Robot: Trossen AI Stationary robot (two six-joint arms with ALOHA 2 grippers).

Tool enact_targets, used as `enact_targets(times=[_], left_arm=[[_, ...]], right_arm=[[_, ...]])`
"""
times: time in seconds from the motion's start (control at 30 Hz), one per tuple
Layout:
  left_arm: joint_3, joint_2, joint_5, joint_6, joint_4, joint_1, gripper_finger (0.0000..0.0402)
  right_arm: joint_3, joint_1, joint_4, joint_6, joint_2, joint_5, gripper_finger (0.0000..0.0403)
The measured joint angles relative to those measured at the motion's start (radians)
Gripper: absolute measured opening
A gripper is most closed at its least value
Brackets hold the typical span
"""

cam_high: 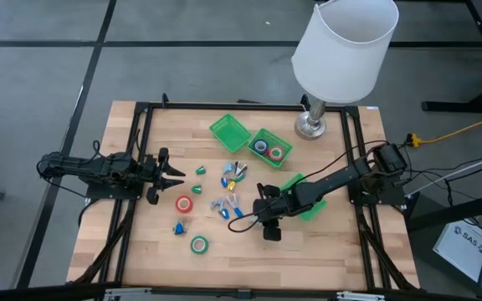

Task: Pick and place Stapler, Stapler remover, tape
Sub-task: Put the right gray staple remover into the bottom basket

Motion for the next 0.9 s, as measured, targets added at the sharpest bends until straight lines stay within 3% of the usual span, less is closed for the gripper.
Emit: enact_targets(times=[0.17,0.47,0.63,0.9], left_arm=[[0.000,0.000,0.000,0.000,0.000,0.000,0.0107],[0.000,0.000,0.000,0.000,0.000,0.000,0.0107],[0.000,0.000,0.000,0.000,0.000,0.000,0.0107],[0.000,0.000,0.000,0.000,0.000,0.000,0.0107]], right_arm=[[0.000,0.000,0.015,0.004,0.000,0.000,0.0113],[0.000,-0.012,0.033,0.121,-0.001,-0.042,0.0012],[0.001,-0.024,0.047,0.145,-0.013,-0.053,0.0022],[0.009,-0.043,-0.008,0.138,-0.106,-0.053,0.0006]])
